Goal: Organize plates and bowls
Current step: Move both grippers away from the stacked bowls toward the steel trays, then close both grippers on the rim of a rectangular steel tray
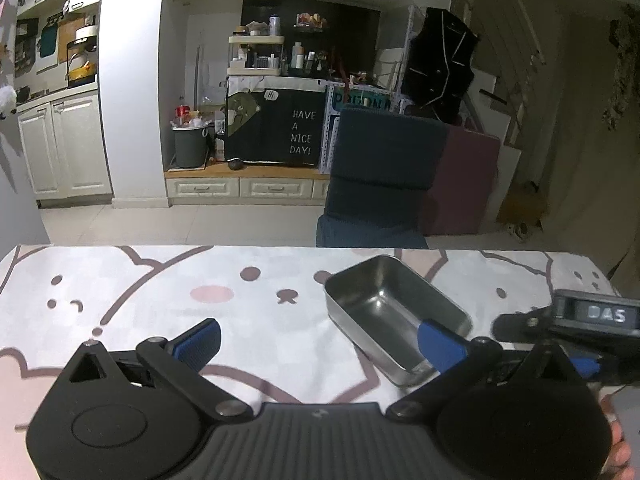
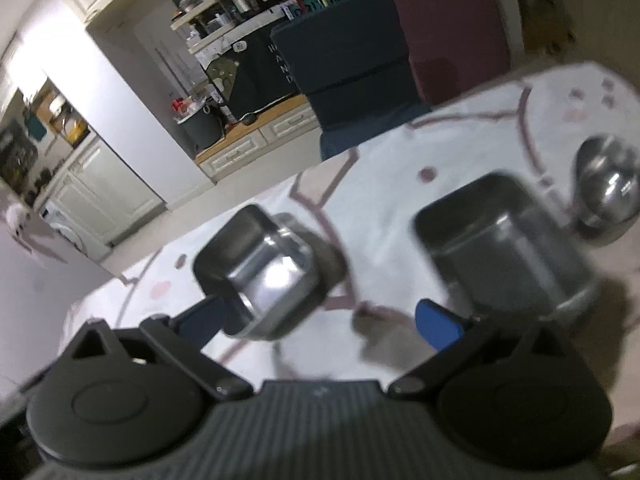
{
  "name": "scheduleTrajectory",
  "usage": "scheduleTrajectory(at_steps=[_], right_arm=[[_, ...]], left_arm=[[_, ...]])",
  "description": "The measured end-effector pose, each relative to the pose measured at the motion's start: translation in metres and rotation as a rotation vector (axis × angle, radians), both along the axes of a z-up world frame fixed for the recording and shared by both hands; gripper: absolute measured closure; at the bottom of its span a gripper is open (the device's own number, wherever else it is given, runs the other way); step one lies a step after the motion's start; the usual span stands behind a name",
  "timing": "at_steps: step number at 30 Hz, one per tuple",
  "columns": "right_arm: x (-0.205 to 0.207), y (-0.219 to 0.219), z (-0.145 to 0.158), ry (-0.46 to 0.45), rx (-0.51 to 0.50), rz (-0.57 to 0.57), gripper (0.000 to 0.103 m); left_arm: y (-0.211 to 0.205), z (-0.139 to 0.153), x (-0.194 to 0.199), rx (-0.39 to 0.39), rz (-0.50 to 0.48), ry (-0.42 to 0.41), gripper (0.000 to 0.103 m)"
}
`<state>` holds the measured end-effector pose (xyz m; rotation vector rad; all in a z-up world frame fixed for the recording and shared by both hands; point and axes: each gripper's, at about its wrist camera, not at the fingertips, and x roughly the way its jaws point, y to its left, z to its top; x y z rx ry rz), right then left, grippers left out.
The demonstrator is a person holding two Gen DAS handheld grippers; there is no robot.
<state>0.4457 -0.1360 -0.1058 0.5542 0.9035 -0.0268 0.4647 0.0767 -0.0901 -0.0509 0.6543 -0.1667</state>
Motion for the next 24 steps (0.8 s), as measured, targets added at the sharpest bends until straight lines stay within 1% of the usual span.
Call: scheduleTrajectory(at_steps=[3, 5, 7, 8, 11, 13, 15, 16, 17, 19, 21, 23, 24], right_arm=[[0.011, 0.014, -0.014, 0.011, 0.049, -0.043, 0.014], [0.017, 0.019, -0.02, 0.019, 0.075, -0.066, 0.025], [0.021, 0.025, -0.027, 0.024, 0.098, -0.097, 0.031], [0.024, 0.027, -0.029, 0.026, 0.109, -0.108, 0.037], [0.031, 0.033, -0.037, 0.031, 0.143, -0.112, 0.049], [0.034, 0.036, -0.039, 0.034, 0.149, -0.112, 0.053], [0.036, 0.039, -0.038, 0.04, 0.142, -0.103, 0.055], [0.036, 0.04, -0.037, 0.049, 0.132, -0.093, 0.057], [0.038, 0.042, -0.037, 0.061, 0.115, -0.082, 0.064], [0.039, 0.044, -0.035, 0.073, 0.074, -0.068, 0.074], [0.04, 0.043, -0.033, 0.07, 0.052, -0.054, 0.079], [0.041, 0.042, -0.031, 0.067, 0.034, -0.029, 0.087], [0.04, 0.041, -0.03, 0.067, 0.018, -0.022, 0.088]], left_arm=[[0.006, -0.005, 0.01, -0.016, 0.009, -0.01, 0.0], [0.009, -0.006, 0.014, -0.031, 0.009, -0.021, 0.0], [0.01, -0.008, 0.019, -0.036, 0.006, -0.039, 0.0], [0.011, -0.009, 0.021, -0.04, 0.006, -0.046, 0.0], [0.012, -0.012, 0.029, -0.063, 0.012, -0.058, 0.002], [0.012, -0.015, 0.032, -0.088, 0.005, -0.057, 0.005], [0.011, -0.018, 0.034, -0.077, -0.008, -0.051, 0.007], [0.009, -0.019, 0.035, -0.068, -0.016, -0.051, 0.008], [0.009, -0.02, 0.035, -0.059, -0.023, -0.053, 0.009], [0.009, -0.022, 0.035, -0.05, -0.028, -0.047, 0.012], [0.009, -0.025, 0.035, -0.051, -0.03, -0.041, 0.014], [0.009, -0.027, 0.036, -0.051, -0.032, -0.034, 0.015], [0.008, -0.028, 0.036, -0.051, -0.036, -0.034, 0.016]])
